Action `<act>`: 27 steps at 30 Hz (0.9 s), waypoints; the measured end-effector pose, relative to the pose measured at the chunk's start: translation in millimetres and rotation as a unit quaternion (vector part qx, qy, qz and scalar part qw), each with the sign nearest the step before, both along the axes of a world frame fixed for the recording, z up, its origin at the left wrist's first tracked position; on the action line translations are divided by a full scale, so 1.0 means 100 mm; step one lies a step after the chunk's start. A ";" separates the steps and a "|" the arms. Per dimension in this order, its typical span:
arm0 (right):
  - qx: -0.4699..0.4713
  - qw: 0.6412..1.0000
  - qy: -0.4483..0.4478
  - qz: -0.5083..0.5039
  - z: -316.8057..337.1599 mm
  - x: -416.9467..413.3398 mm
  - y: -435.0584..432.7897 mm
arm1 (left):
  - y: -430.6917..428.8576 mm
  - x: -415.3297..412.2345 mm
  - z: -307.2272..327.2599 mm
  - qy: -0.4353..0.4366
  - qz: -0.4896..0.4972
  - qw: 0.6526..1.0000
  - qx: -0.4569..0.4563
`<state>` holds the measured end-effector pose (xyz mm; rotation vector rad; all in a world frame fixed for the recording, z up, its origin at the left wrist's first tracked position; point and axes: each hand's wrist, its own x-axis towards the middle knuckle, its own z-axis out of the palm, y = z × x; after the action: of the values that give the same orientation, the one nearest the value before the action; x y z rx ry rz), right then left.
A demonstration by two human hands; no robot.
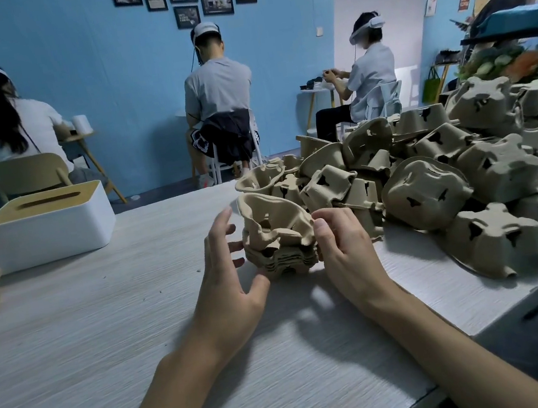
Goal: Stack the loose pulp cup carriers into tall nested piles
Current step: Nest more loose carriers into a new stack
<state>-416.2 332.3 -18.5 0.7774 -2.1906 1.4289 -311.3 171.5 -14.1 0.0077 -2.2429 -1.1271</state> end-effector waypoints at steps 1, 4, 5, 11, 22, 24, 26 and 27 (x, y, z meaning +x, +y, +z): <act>-0.001 1.000 0.002 -0.001 0.00 0.00 0.00 | 0.00 0.01 0.01 -0.001 -0.006 1.000 0.001; -0.002 1.000 0.005 0.008 0.00 -0.01 0.00 | 0.00 0.02 0.02 -0.010 -0.009 0.999 -0.037; -0.001 1.000 0.005 0.014 -0.01 -0.01 0.00 | 0.00 0.02 0.03 -0.010 -0.009 0.999 -0.053; -0.019 0.999 -0.005 0.028 -0.02 0.00 -0.01 | 0.00 0.02 0.06 -0.011 -0.012 0.997 -0.072; -0.011 0.999 -0.022 0.046 -0.02 0.03 -0.01 | 0.00 0.05 0.07 -0.030 -0.017 0.997 -0.073; -0.010 0.998 -0.023 0.051 -0.01 0.04 -0.02 | 0.00 0.05 0.08 -0.035 0.014 0.995 -0.090; -0.011 0.998 -0.023 0.049 -0.01 0.04 -0.02 | 0.02 0.06 0.09 -0.041 0.043 0.994 -0.091; -0.012 0.999 -0.022 0.045 -0.01 0.03 -0.02 | 0.03 0.06 0.09 -0.045 0.042 0.995 -0.081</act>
<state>-413.1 330.7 -19.5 0.8539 -2.1911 1.5273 -305.6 174.7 -4.9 0.0869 -2.3846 -0.9150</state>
